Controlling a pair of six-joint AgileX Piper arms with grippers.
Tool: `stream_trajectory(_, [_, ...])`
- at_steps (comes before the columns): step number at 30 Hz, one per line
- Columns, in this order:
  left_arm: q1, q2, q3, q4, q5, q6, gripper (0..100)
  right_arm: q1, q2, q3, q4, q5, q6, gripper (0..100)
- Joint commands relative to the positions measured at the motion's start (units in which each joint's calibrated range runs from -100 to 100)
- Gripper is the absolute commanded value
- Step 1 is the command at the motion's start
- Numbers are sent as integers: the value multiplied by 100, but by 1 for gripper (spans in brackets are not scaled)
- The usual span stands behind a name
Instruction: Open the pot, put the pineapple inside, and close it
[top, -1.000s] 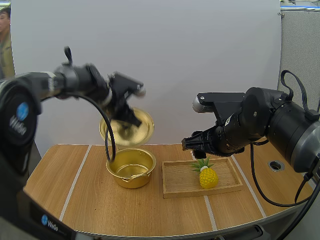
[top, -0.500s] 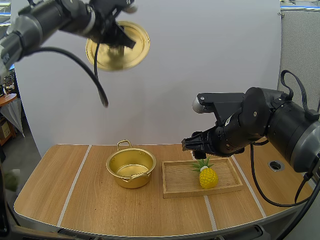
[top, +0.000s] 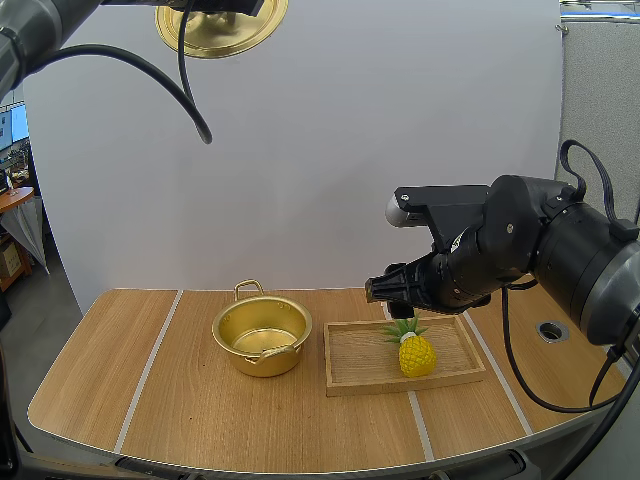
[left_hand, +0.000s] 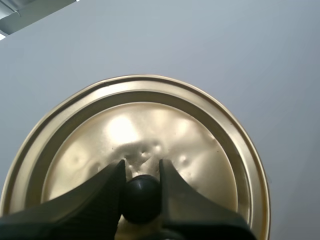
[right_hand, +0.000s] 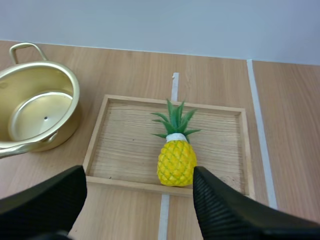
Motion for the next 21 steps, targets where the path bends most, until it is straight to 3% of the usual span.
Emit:
stream_trajectory(1, [-8, -32, -51, -2, -284, -56, 0, -25, 141, -32, -292, -210, 175, 100])
stream_trajectory(14, [-8, -32, -51, -2, -284, -56, 0, -25, 1872, -32, -364, -1026, 339, 100])
stream_trajectory(21, [-8, -32, -51, -2, -284, -56, 0, -416, 2365, -32, -343, -1360, 230, 100])
